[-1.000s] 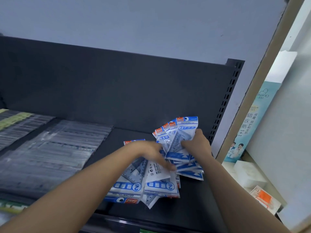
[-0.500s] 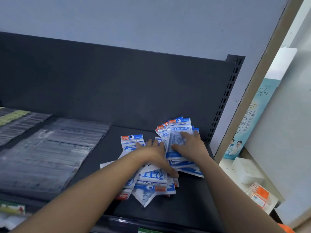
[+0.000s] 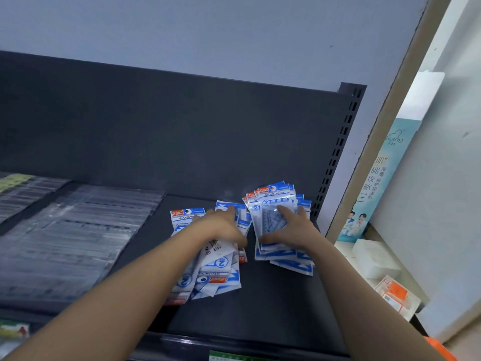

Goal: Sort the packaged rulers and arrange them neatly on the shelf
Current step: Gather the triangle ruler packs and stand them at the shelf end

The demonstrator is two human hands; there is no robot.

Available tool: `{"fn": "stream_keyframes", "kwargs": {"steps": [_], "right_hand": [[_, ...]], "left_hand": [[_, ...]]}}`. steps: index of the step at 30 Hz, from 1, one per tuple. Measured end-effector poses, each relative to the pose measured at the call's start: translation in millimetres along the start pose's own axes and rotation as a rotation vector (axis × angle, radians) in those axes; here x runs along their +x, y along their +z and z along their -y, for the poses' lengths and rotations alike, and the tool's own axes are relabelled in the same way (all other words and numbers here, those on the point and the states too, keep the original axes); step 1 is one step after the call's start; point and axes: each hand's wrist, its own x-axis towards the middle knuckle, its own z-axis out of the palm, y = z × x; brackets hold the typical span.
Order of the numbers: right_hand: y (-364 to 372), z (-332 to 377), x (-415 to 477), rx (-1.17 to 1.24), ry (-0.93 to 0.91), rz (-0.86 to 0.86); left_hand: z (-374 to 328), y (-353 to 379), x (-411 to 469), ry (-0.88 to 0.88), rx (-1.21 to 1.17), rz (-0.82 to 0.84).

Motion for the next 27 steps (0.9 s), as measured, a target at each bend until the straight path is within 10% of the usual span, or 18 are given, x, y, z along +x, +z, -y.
{"fn": "stream_keyframes", "kwargs": {"steps": [9, 18, 27], "right_hand": [[2.5, 4.9, -7.5, -0.091, -0.036, -0.008], [-0.5, 31.2, -16.5, -0.276, -0.255, -0.131], [5.9, 66.3, -32.4, 0.433, -0.394, 0.035]], "left_hand": [[7.7, -4.3, 1.7, -0.084, -0.12, -0.102], [33.3, -21.7, 8.2, 0.012, -0.809, -0.173], [24.1, -50.5, -3.4, 0.199, -1.355, -0.355]]}}
